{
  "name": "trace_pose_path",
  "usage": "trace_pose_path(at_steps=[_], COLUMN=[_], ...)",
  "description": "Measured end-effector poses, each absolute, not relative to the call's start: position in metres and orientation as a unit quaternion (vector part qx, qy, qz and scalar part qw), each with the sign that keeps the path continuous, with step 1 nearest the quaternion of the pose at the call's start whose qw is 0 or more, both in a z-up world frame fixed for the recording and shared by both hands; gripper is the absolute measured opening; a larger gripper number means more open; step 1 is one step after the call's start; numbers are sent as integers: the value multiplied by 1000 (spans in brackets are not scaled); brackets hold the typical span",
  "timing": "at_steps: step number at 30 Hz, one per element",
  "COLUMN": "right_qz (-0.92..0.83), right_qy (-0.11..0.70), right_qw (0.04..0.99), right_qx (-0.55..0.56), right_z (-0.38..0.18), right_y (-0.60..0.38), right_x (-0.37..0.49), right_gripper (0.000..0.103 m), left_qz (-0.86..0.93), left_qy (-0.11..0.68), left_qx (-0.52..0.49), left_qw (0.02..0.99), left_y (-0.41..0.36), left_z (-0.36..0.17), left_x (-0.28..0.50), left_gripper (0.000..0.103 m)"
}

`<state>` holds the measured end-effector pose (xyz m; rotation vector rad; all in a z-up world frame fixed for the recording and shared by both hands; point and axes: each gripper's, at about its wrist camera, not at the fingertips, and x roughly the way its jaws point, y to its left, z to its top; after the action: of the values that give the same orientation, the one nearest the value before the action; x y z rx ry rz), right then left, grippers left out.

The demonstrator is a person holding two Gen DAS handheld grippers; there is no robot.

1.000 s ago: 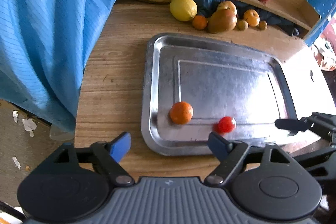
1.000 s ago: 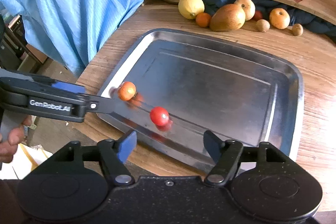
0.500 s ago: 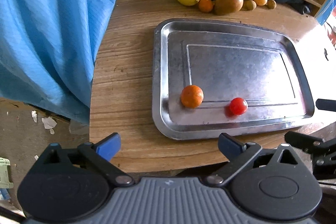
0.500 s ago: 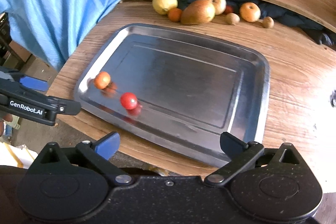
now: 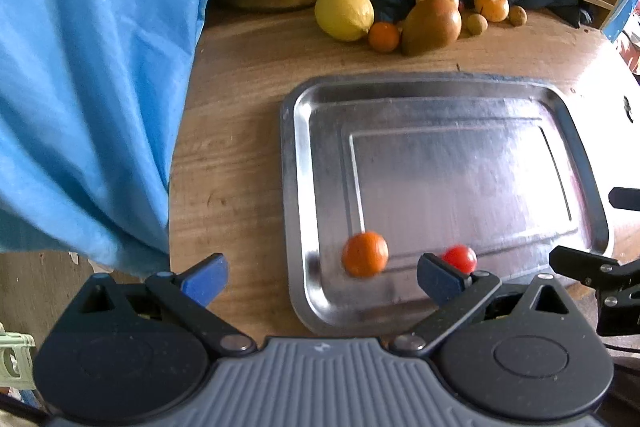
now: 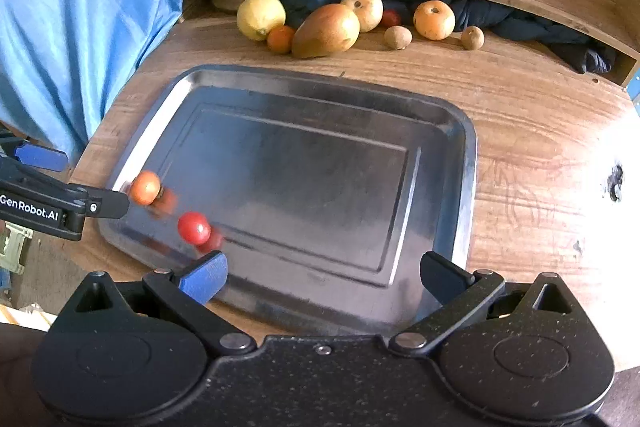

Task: Organize fruits
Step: 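Withdraw both tools from the tray and reach back toward the fruits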

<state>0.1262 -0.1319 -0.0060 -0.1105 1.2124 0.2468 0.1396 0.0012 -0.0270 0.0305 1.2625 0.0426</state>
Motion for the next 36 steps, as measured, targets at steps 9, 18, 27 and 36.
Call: trace_pose_path(at_steps=[9,18,27,36], right_qz=[105,98,85,69], right_qy=[565,547,542,537], right_qw=[817,831,836,841], right_qx=[-44,-34,-23,-12], right_z=[-11,-11,-18,-23], right_y=[-130,-124,-120,-117], right_x=[155,186,210,236], right_gripper=[102,102,102,102], left_qz=[13,8,-4,-12], left_qy=[586,577,577,580], left_qx=[20,14,10,4], left_qw=[810,816,817,815], left_y=[7,17,17,22], left_z=[-31,-31,-37,-44], left_x=[171,211,250,281], left_gripper=[102,102,102,102])
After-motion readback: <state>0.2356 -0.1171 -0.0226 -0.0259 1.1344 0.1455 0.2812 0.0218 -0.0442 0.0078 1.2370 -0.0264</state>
